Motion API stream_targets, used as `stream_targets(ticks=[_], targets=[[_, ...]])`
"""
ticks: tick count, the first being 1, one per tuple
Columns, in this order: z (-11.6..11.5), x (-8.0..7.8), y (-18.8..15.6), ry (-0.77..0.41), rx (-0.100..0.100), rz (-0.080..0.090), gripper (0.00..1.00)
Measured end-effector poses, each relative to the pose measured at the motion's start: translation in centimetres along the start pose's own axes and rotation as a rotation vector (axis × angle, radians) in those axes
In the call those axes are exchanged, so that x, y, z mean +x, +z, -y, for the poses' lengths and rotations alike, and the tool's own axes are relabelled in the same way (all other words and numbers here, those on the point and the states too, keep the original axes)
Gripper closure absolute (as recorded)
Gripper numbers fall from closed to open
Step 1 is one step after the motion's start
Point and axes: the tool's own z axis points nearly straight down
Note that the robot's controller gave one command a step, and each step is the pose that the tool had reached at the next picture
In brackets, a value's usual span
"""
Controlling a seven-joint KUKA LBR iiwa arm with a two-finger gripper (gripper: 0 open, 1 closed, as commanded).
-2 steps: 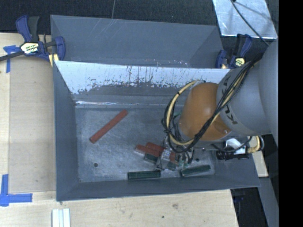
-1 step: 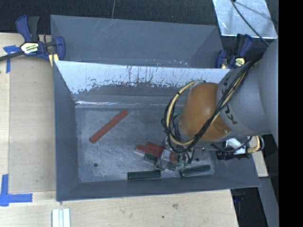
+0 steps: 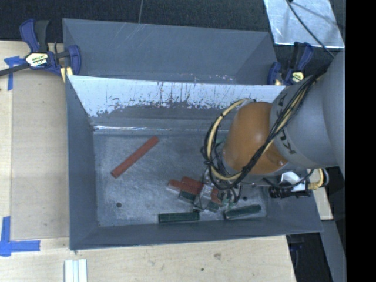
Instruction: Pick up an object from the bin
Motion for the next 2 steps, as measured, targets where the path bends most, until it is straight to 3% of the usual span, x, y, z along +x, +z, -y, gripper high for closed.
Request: stream_targets(ticks=[2], targets=[[0.1,0.0,-3.7,0.000,0.002,0.002,1.00]])
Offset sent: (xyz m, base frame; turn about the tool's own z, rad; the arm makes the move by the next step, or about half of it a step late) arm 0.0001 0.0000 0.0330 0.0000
